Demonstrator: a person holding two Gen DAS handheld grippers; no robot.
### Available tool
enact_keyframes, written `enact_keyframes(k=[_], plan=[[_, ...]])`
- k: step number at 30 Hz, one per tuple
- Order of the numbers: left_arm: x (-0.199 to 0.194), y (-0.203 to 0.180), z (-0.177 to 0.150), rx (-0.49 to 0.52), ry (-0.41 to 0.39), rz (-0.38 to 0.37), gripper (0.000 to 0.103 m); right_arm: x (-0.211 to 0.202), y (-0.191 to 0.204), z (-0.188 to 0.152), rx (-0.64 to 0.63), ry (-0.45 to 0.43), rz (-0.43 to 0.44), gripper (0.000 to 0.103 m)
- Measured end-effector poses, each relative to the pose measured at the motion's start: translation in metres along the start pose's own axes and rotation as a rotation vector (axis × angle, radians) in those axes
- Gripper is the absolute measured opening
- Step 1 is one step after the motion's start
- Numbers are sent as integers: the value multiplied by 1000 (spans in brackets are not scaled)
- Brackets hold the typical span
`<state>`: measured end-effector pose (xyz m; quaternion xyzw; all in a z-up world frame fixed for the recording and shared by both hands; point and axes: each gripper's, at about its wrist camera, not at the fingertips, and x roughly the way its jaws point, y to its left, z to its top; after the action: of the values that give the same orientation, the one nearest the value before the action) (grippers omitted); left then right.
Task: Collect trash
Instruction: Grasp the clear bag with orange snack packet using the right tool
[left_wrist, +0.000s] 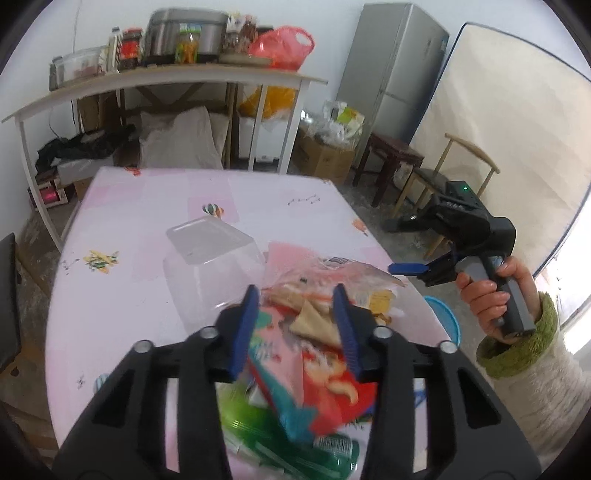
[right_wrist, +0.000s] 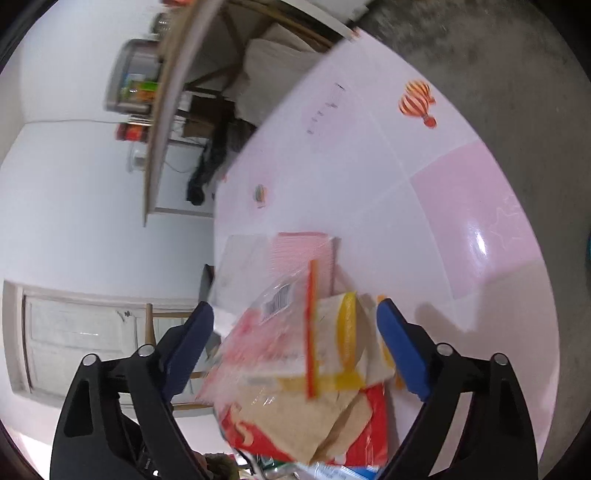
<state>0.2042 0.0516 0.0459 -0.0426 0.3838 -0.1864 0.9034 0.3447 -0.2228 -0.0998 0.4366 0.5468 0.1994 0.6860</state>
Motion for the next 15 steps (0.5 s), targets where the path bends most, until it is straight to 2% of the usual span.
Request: enact_keyframes(k=[3, 6, 15], plan=[[24, -6, 9, 31, 48, 17, 26, 20, -12, 8, 41, 63, 9, 79], [47, -10, 8, 49, 120, 23, 18, 34, -16, 9, 60, 110, 43, 69], [67, -10, -3, 53, 195, 14, 15, 21, 2, 2, -18, 132, 184, 58]])
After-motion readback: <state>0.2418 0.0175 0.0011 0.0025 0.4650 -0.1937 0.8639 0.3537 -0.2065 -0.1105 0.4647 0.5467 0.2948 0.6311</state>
